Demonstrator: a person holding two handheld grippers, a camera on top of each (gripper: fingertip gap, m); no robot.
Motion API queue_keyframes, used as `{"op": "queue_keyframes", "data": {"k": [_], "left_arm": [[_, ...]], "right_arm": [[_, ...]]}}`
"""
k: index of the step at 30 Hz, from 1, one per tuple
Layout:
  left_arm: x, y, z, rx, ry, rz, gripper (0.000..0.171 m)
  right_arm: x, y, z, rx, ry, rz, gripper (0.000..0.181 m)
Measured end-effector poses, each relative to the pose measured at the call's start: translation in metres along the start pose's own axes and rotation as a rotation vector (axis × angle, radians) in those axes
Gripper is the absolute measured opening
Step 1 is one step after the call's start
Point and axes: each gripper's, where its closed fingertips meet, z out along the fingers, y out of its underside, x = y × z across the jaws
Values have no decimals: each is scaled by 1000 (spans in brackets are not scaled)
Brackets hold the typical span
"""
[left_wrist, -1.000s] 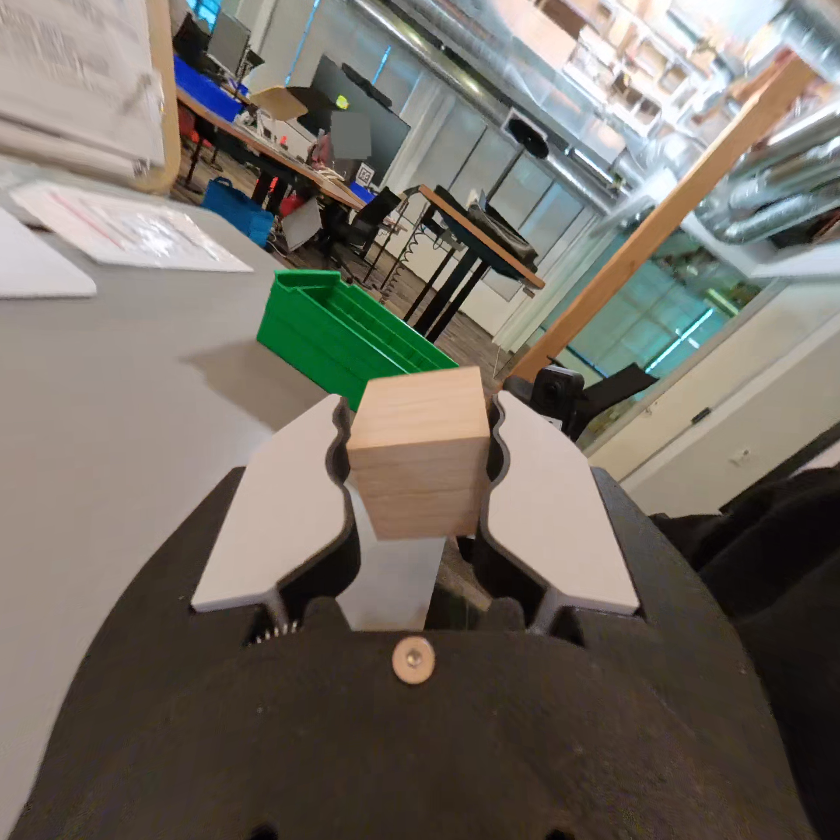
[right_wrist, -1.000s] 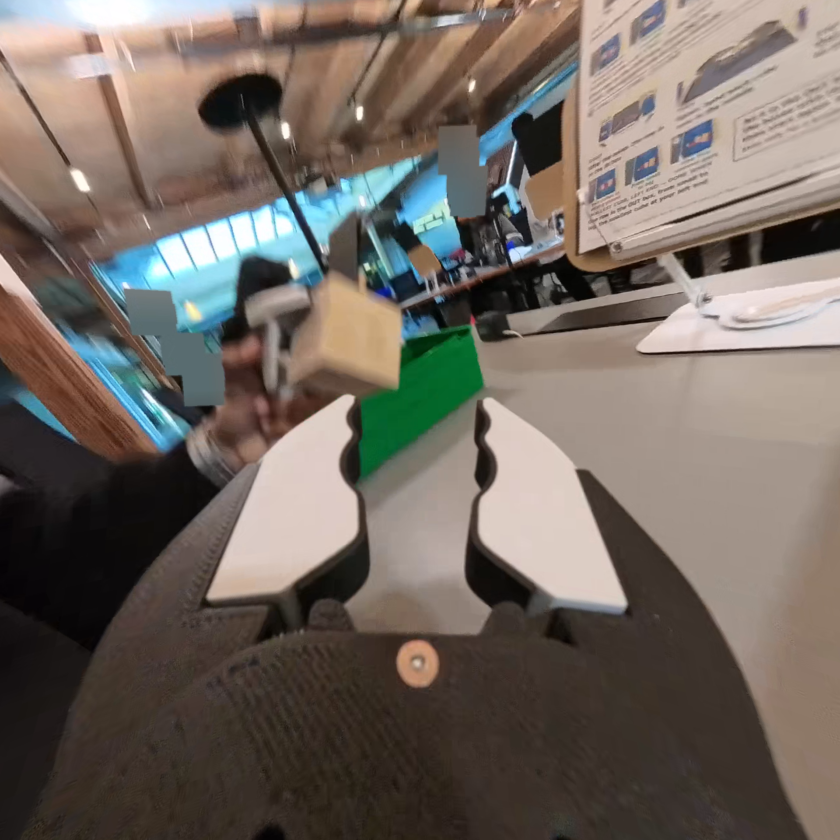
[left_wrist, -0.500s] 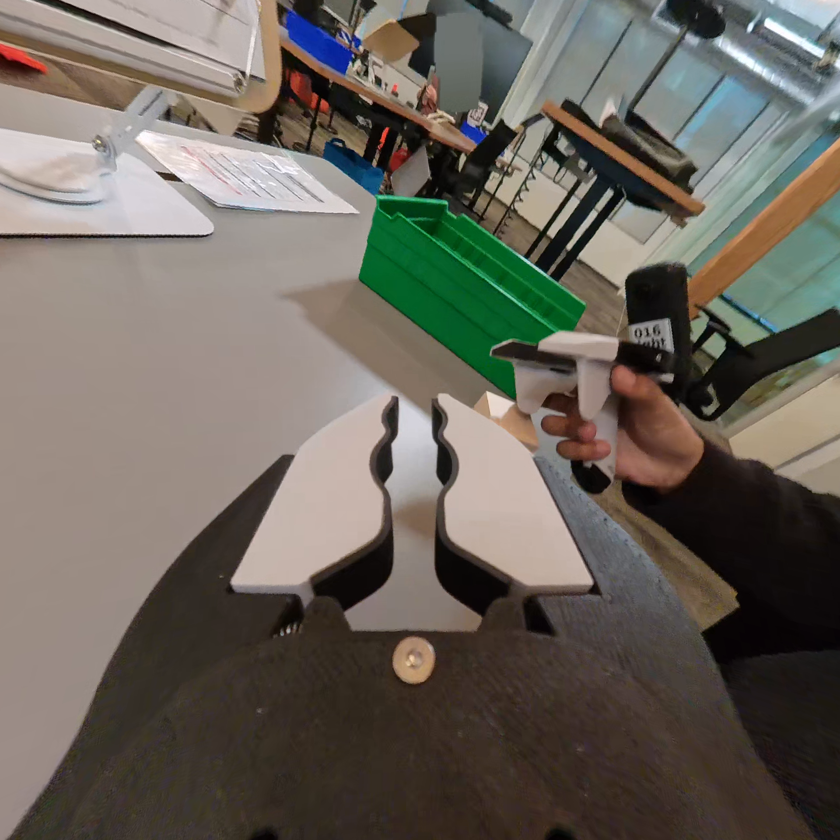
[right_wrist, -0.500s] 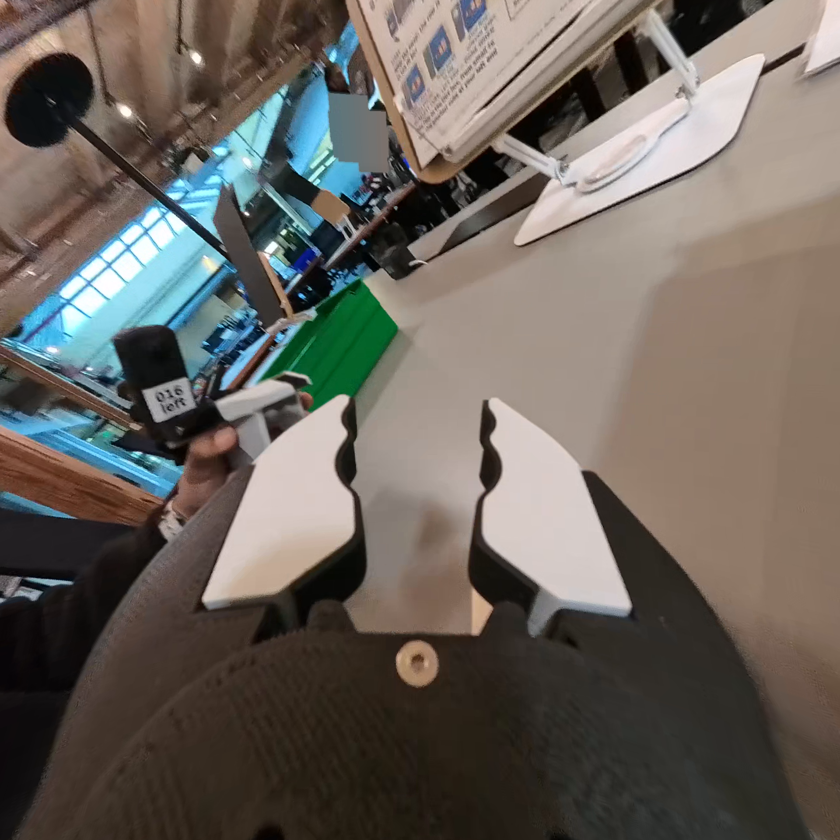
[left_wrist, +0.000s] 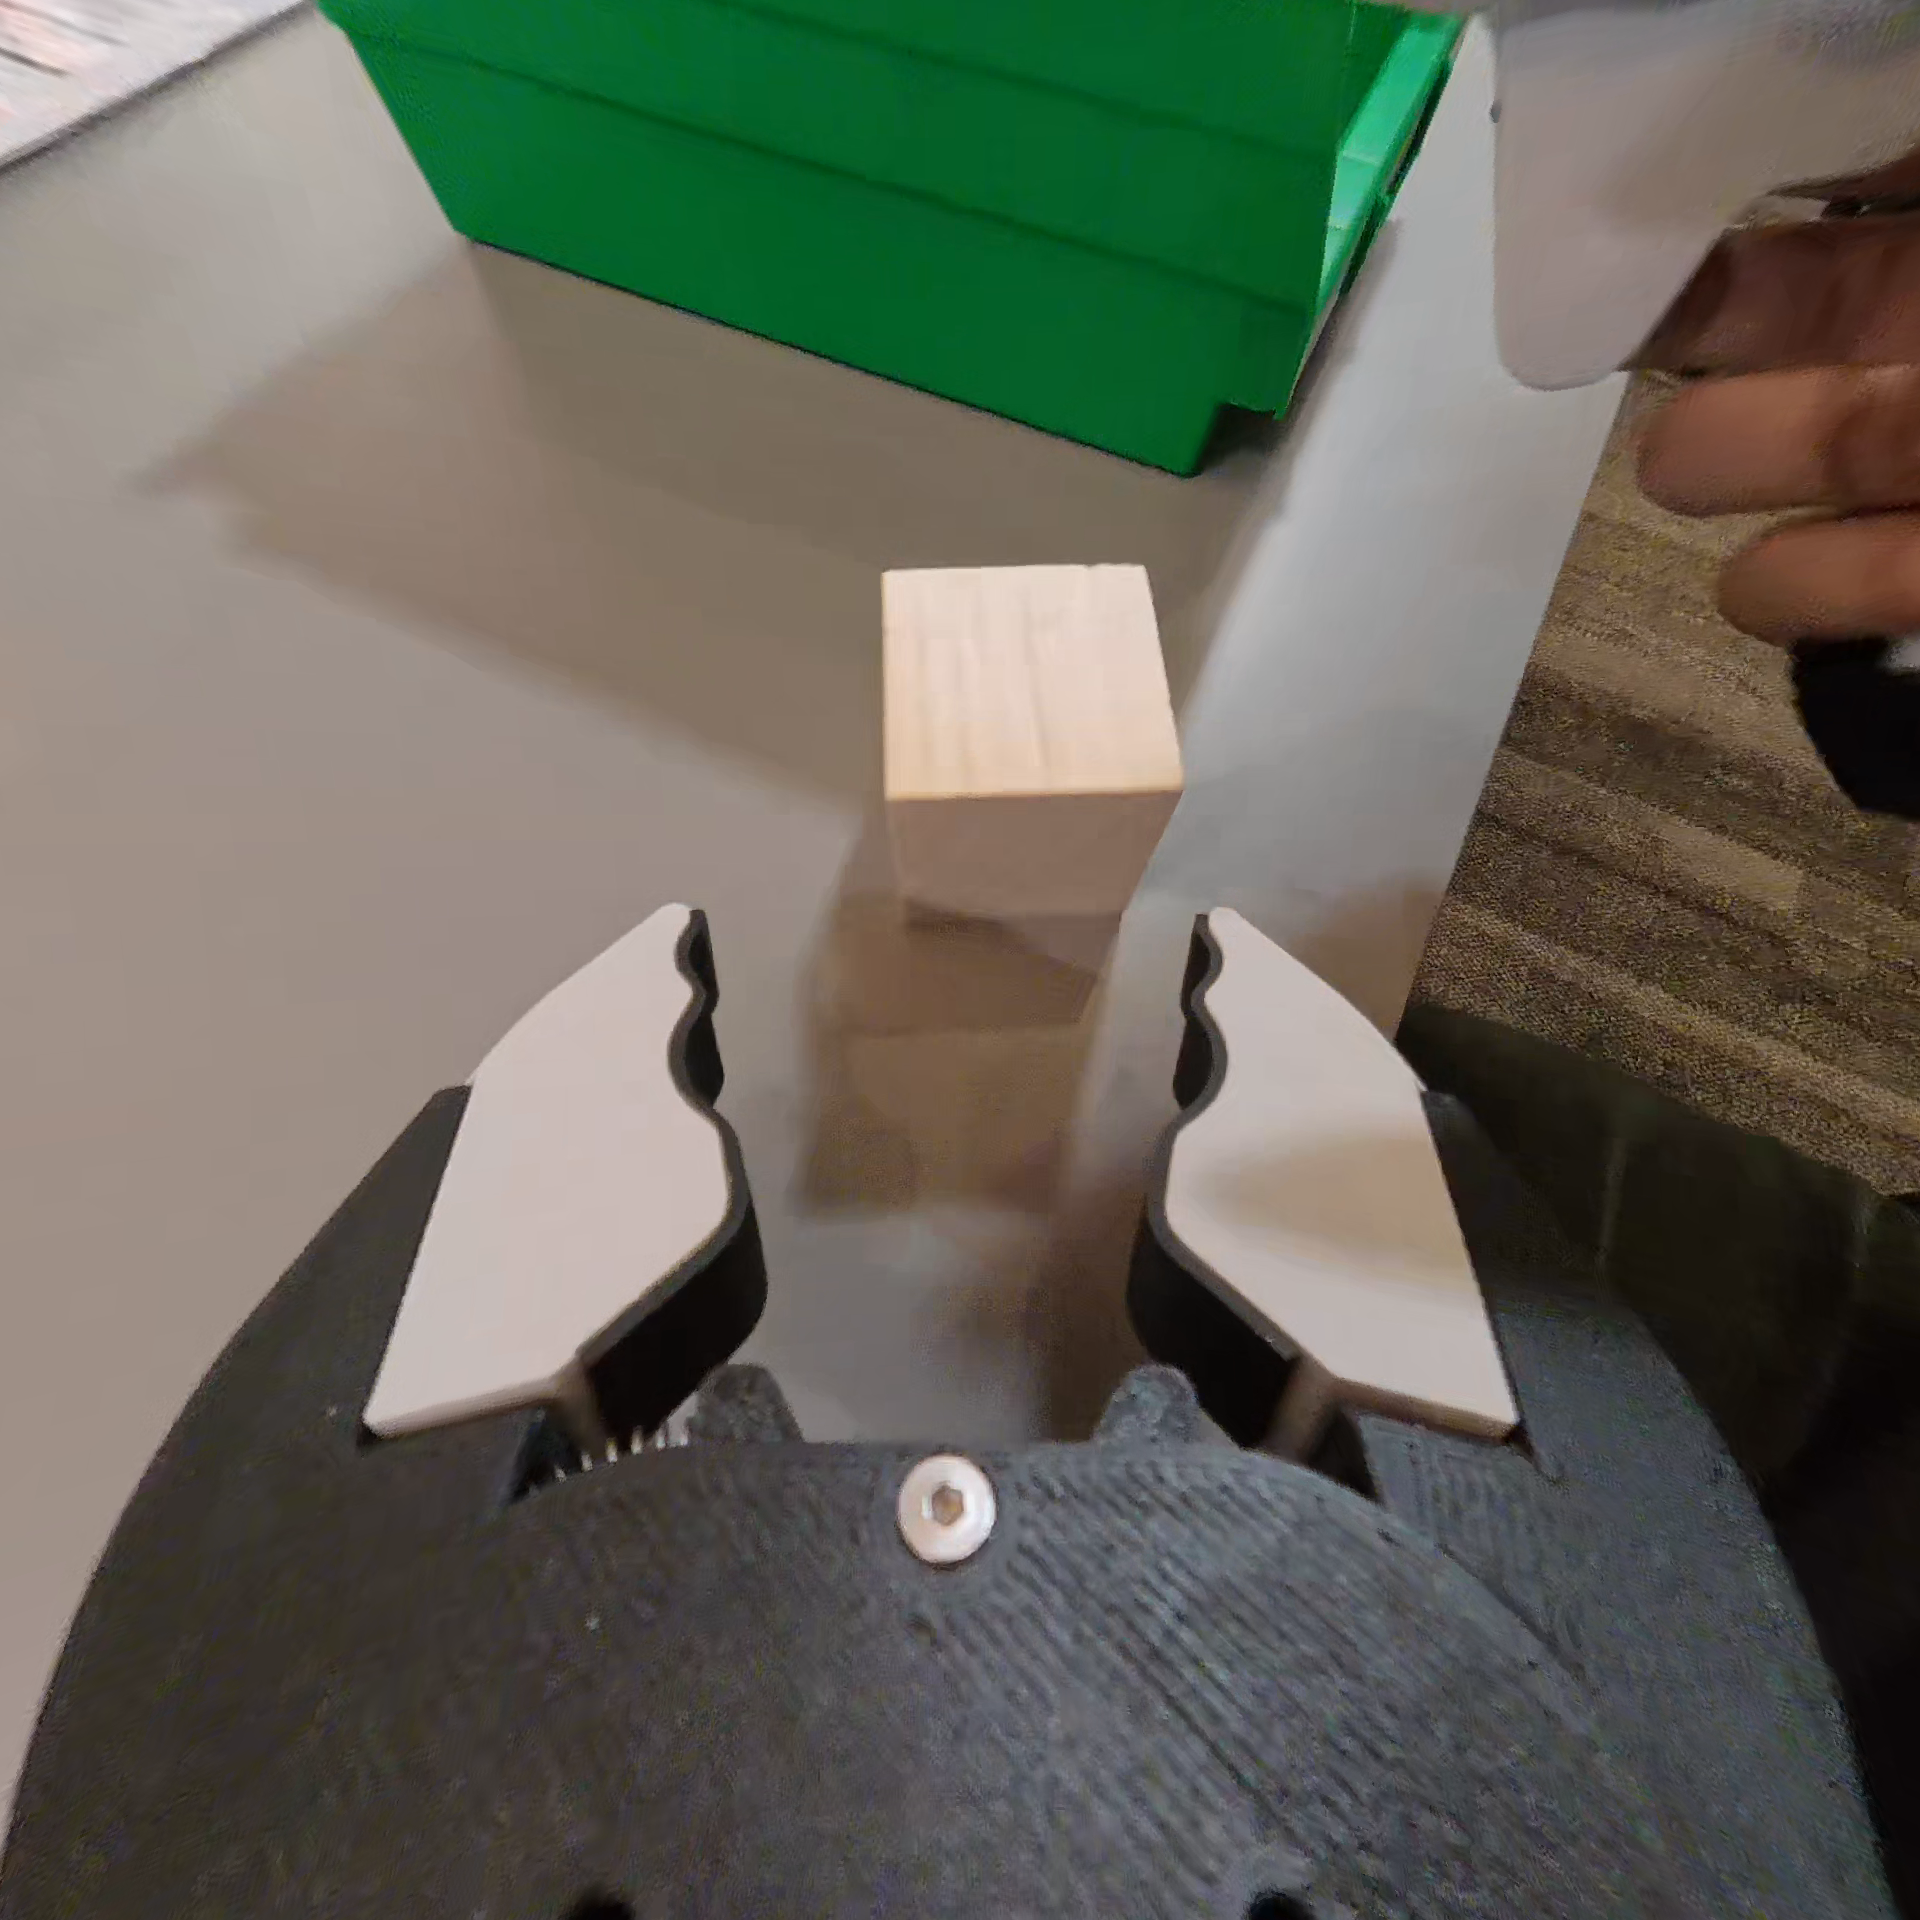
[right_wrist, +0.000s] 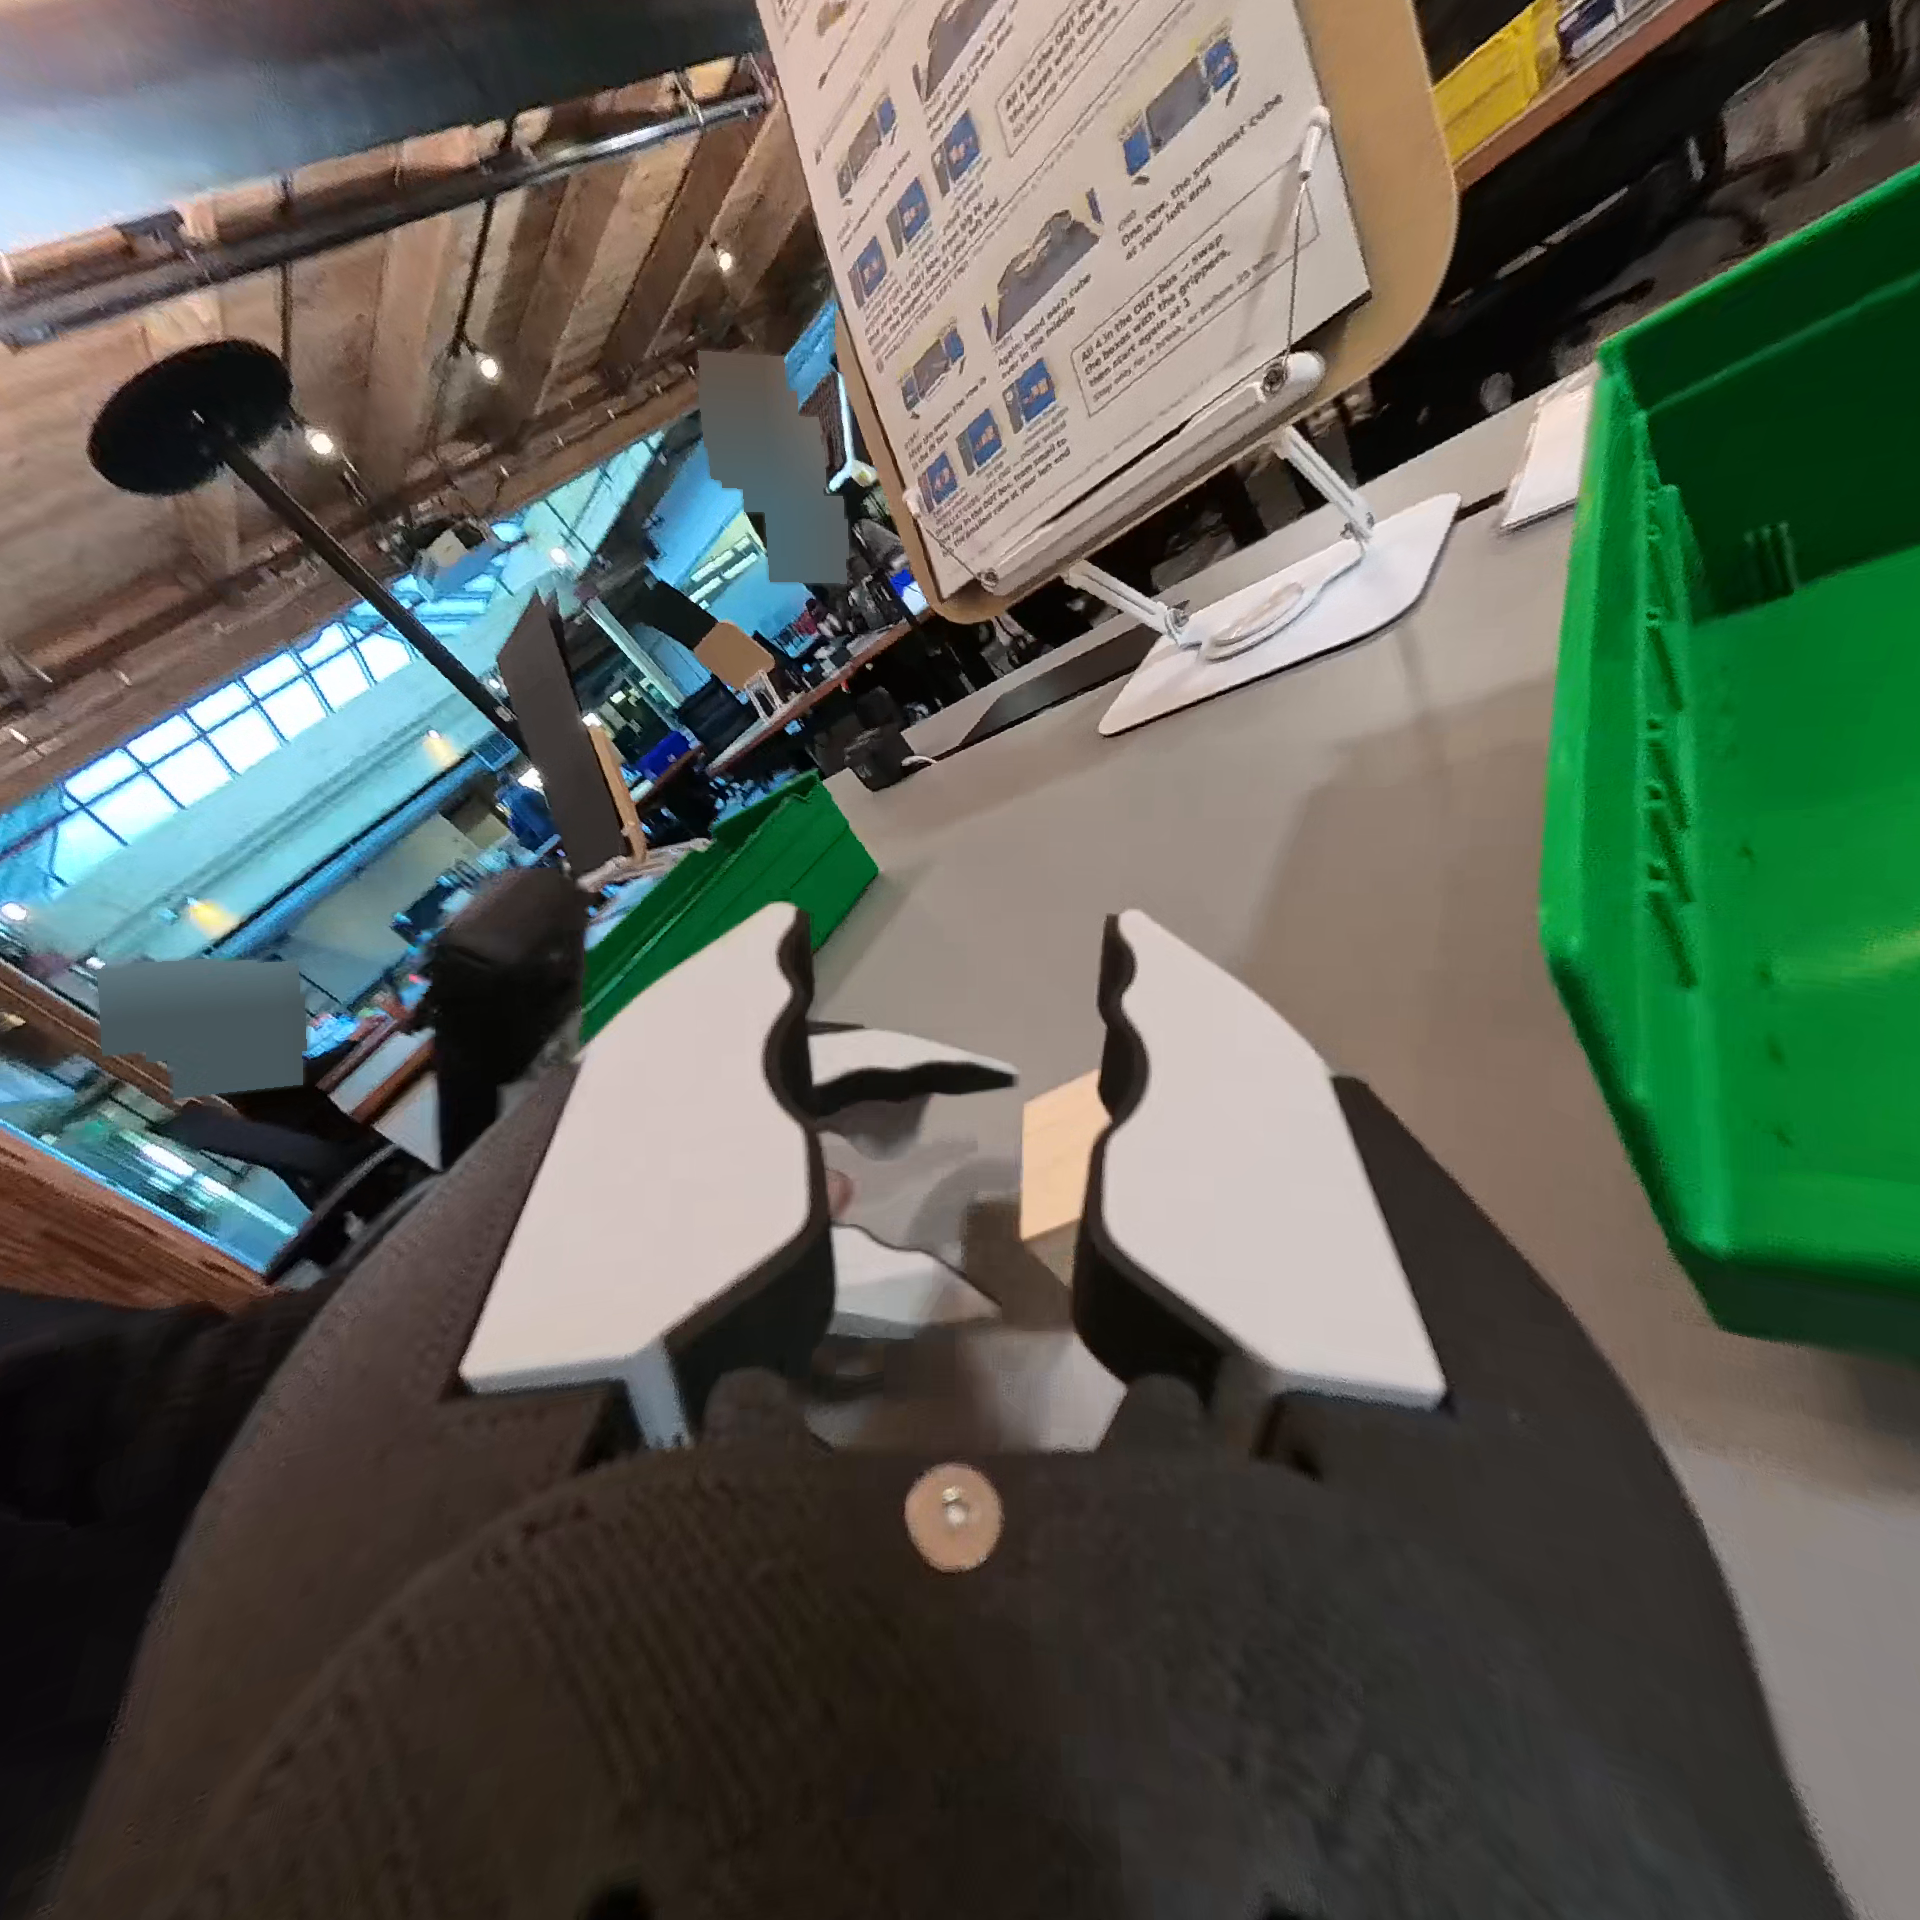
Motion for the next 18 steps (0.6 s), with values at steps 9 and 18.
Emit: {"op": "queue_keyframes", "data": {"k": [9,18], "left_arm": [[10,-13,31,-47,86,-138,59],[-11,-9,-70,119,441,-438,60]], "right_arm": [[0,-3,-4,-29,-5,-108,51],[-12,45,11,-260,-52,-261,51]]}}
